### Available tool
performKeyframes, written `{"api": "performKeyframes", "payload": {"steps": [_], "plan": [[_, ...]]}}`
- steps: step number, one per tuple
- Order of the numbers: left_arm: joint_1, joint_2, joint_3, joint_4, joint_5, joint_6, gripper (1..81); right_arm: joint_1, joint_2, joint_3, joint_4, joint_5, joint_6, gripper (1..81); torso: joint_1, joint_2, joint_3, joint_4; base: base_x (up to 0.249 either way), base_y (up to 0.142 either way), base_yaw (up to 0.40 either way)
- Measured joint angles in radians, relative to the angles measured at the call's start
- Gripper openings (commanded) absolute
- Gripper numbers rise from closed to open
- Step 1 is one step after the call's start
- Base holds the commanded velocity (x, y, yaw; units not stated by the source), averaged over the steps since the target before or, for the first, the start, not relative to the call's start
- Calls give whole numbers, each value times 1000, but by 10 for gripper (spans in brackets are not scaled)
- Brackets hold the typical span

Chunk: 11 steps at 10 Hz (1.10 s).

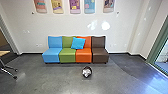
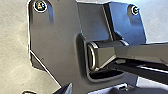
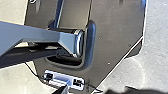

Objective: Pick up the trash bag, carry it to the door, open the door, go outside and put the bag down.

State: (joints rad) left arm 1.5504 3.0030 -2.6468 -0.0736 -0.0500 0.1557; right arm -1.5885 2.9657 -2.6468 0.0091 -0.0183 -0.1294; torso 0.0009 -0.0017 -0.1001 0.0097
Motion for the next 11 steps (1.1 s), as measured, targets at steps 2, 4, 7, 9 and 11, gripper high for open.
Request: {"api": "performKeyframes", "payload": {"steps": [2,4,7,9,11], "plan": [[-3,0,0,0,1,0,811,4,0,0,0,1,0,811,1,0,0,0,149,0,0],[-4,0,0,0,1,0,811,3,0,0,-1,0,0,811,0,0,0,0,149,0,0],[-4,0,0,0,1,0,811,4,0,0,-10,-1,0,811,1,0,0,0,149,0,0],[2,0,0,0,3,0,811,1,1,0,-15,-11,0,811,0,0,0,0,149,0,0],[0,0,0,0,4,0,811,0,4,0,-14,-15,0,811,0,0,0,0,150,0,0]]}}
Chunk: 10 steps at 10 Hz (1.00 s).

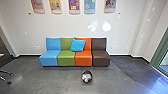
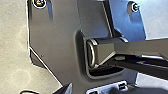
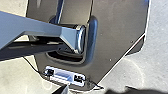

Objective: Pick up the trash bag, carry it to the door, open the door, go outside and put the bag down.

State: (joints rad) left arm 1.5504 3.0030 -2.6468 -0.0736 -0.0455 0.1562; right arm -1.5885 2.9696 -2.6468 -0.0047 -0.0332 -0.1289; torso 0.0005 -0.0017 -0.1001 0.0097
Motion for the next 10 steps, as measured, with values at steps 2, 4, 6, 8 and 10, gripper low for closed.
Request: {"api": "performKeyframes", "payload": {"steps": [2,4,6,8,10], "plan": [[-7,0,0,0,-6,0,811,5,-1,0,2,6,0,811,0,0,0,0,149,0,0],[1,0,0,0,-3,0,811,2,-1,0,2,6,0,811,0,0,0,0,148,0,0],[-3,0,0,0,-4,0,811,4,-1,0,2,6,0,811,0,0,0,0,143,0,0],[-3,0,0,0,-3,0,811,4,-1,0,2,6,0,811,0,0,0,0,142,0,0],[-3,0,0,0,-3,0,811,4,0,0,1,6,0,811,0,0,0,0,142,-66,0]]}}
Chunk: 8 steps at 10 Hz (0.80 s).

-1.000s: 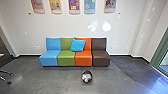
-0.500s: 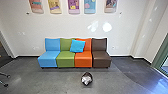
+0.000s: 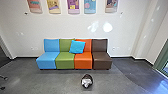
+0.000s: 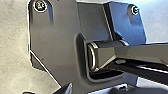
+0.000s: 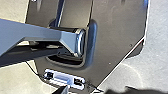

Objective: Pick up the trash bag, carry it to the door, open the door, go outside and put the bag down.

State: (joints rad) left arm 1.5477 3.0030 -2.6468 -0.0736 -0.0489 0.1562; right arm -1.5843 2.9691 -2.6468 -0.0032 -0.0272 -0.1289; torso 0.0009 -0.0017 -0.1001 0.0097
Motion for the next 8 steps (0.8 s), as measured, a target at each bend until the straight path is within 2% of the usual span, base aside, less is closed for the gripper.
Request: {"api": "performKeyframes", "payload": {"steps": [6,8], "plan": [[2,2,1,0,0,0,811,0,4,-1,-1,1,0,811,0,0,0,0,142,-71,0],[2,3,1,0,-1,0,811,0,4,-1,-1,1,0,811,0,0,0,0,138,0,0]]}}
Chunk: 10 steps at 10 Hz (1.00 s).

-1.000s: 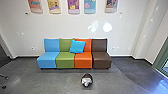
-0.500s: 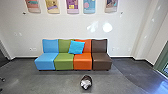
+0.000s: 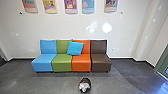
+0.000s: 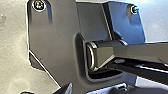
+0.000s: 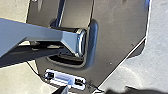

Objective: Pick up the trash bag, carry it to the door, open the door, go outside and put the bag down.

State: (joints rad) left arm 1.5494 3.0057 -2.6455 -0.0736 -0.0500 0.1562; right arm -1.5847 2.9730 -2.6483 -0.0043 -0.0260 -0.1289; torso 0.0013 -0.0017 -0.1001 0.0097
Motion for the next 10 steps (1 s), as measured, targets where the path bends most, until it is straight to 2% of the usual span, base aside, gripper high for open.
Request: {"api": "performKeyframes", "payload": {"steps": [10], "plan": [[0,0,0,0,1,0,811,-5,-4,-1,0,3,0,811,0,0,0,0,128,0,0]]}}
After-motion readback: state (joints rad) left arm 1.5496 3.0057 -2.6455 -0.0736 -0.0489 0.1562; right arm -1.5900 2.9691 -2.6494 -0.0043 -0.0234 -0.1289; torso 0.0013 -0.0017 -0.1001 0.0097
